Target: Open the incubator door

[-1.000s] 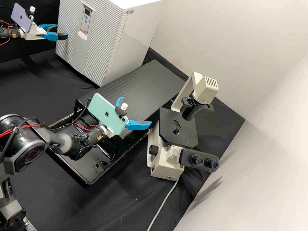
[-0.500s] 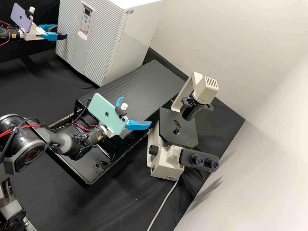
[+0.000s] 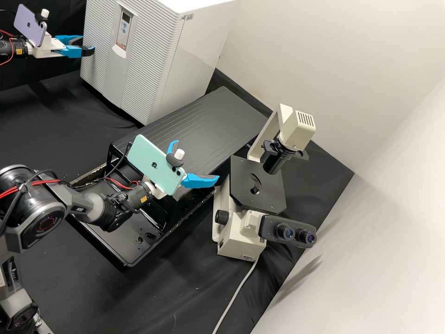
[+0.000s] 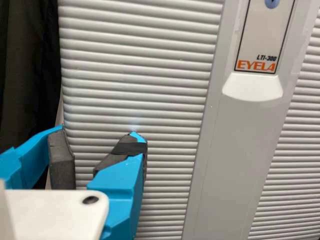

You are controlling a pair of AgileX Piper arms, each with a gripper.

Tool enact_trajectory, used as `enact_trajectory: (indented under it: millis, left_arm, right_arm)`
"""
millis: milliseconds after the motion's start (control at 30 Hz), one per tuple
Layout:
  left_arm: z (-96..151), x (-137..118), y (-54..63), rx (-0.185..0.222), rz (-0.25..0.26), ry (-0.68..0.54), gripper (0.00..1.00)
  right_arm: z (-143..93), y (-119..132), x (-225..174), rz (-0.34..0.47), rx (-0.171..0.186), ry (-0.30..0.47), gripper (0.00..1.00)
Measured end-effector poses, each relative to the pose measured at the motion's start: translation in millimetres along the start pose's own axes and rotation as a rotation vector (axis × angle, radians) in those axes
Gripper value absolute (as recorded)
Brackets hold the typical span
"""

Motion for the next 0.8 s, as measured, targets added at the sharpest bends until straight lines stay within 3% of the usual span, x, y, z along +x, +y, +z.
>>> enact_trajectory:
  millis: [667, 800]
  left_arm:
    - [-0.9, -8.3, -0.6, -0.016, 0.018, -0.008, 0.00]
    - [7.3, -9.1, -0.4, 0.031, 0.026, -0.097, 0.00]
  right_arm:
    - [0.0, 0.0, 0.0, 0.000, 0.000, 0.000, 1.00]
    - [0.0, 0.0, 0.0, 0.000, 0.000, 0.000, 1.00]
